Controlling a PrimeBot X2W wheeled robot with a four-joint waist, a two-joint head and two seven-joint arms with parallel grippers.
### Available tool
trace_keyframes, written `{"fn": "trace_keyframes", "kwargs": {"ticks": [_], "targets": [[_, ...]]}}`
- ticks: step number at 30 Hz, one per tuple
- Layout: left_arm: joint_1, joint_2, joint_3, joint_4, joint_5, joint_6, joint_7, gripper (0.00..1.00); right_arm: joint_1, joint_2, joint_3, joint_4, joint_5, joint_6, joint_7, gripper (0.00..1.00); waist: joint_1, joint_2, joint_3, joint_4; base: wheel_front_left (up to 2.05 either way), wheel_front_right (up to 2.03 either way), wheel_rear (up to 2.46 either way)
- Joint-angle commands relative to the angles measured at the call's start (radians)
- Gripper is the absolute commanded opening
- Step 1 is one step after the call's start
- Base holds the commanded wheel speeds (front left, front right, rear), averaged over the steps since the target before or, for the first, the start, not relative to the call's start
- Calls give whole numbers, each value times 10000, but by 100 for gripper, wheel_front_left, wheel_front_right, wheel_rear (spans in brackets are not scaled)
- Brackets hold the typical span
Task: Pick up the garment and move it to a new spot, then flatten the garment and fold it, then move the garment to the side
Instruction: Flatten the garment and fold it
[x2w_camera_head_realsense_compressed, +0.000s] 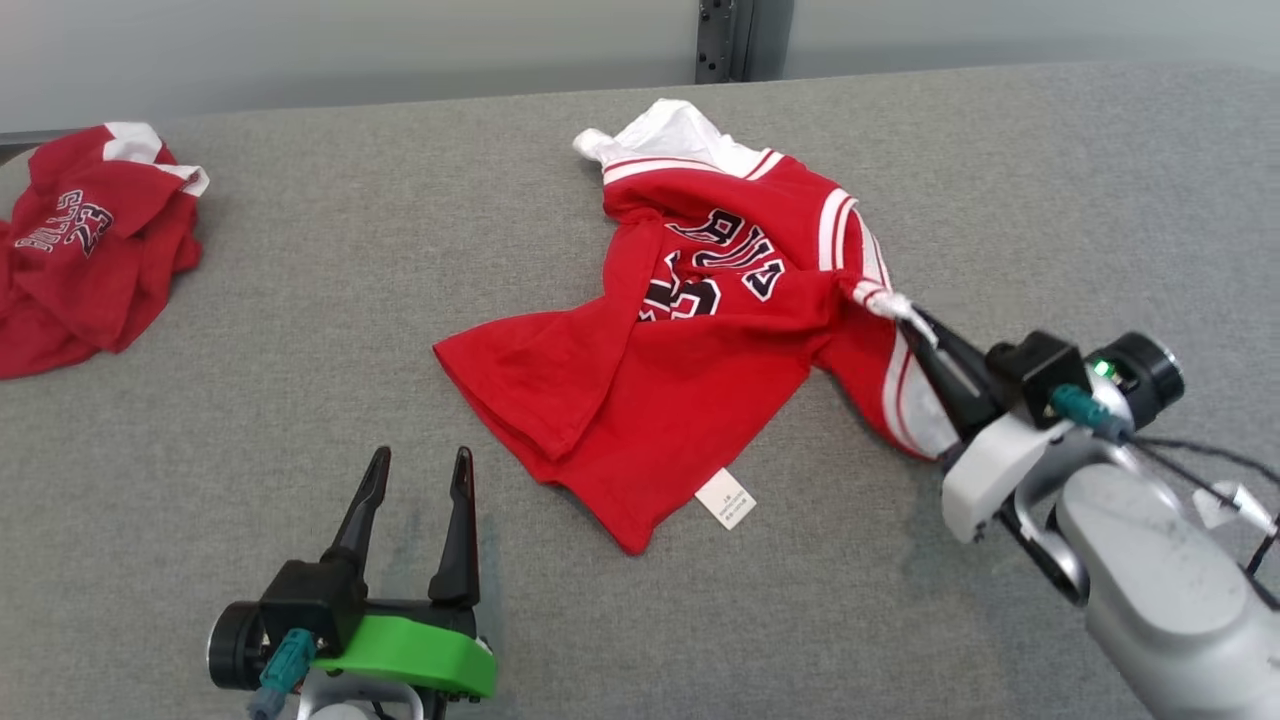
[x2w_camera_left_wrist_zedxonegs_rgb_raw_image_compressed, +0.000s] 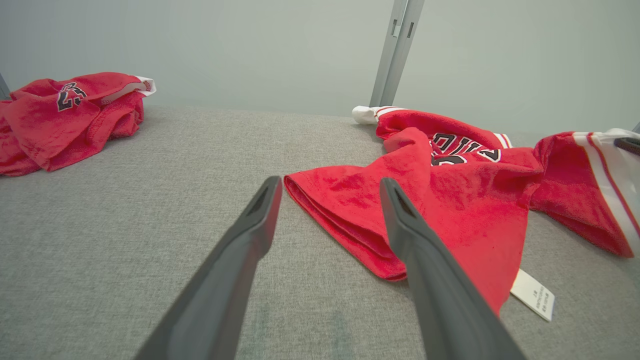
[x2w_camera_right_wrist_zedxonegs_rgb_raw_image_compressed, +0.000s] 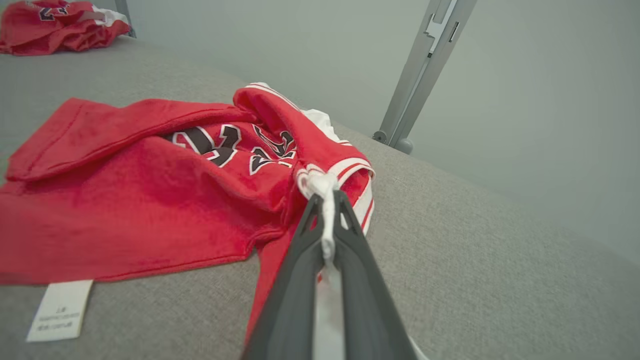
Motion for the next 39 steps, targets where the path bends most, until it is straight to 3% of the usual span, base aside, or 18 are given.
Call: {"fn": "trace_keyframes", "kwargs": {"ticks": [1, 5, 10, 11, 12, 13, 14, 19, 23, 30, 35, 39], "targets": [[122, 30, 111, -44, -11, 10, 6, 100, 560, 37, 144, -347, -174, -7, -28, 0, 0, 0, -165, -275, 0, 0, 0], [123, 30, 232, -104, 58, -45, 6, 100, 1724, 392, 290, -1030, -375, -7, 76, 0, 0, 0, -139, -378, 0, 0, 0], [40, 30, 255, -90, 81, -87, 6, 100, 2609, 1016, 501, -913, -825, -7, 187, 0, 0, 0, -97, -407, 0, 0, 0], [25, 32, 250, -72, 89, -97, 6, 100, 2736, 1155, 565, -810, -848, -7, 222, 19, 0, 0, -100, -403, 0, 0, 0], [12, 30, 253, -59, 96, -96, 6, 100, 2842, 1283, 630, -718, -807, -7, 239, 45, 0, 0, -107, -397, 0, 0, 0], [4, 30, 259, -50, 103, -98, 6, 100, 2905, 1395, 706, -665, -766, -7, 258, 92, 0, 0, -117, -393, 0, 0, 0], [-1, 30, 273, -44, 109, -101, 6, 100, 2965, 1507, 776, -636, -689, -7, 249, 100, 0, 0, -129, -391, 0, 0, 0], [88, 30, 348, -63, 96, -65, 6, 100, 3330, 1741, 841, -941, -325, -7, 141, 100, 0, 0, -221, -449, 0, 0, 0], [251, 30, 423, -102, 77, -46, 6, 100, 3589, 1605, 297, -2024, 6, -7, 76, 100, 0, 0, -306, -560, 0, 0, 0], [154, 30, 289, -159, 3, -87, 6, 100, 3802, 1285, -2335, -3632, -466, -5, 491, 100, 0, 0, -267, -435, 0, 0, 0], [-63, 30, 172, -181, -83, -49, 6, 100, 3325, 1169, -3369, -2762, -790, -5, 1512, 100, 0, 0, -53, -31, 0, 0, 0], [-186, 30, 97, -196, -136, -11, 6, 100, 2911, 1044, -3245, -1579, -579, -3, 1888, 100, 0, 0, 149, 398, 0, 0, 0]]}}
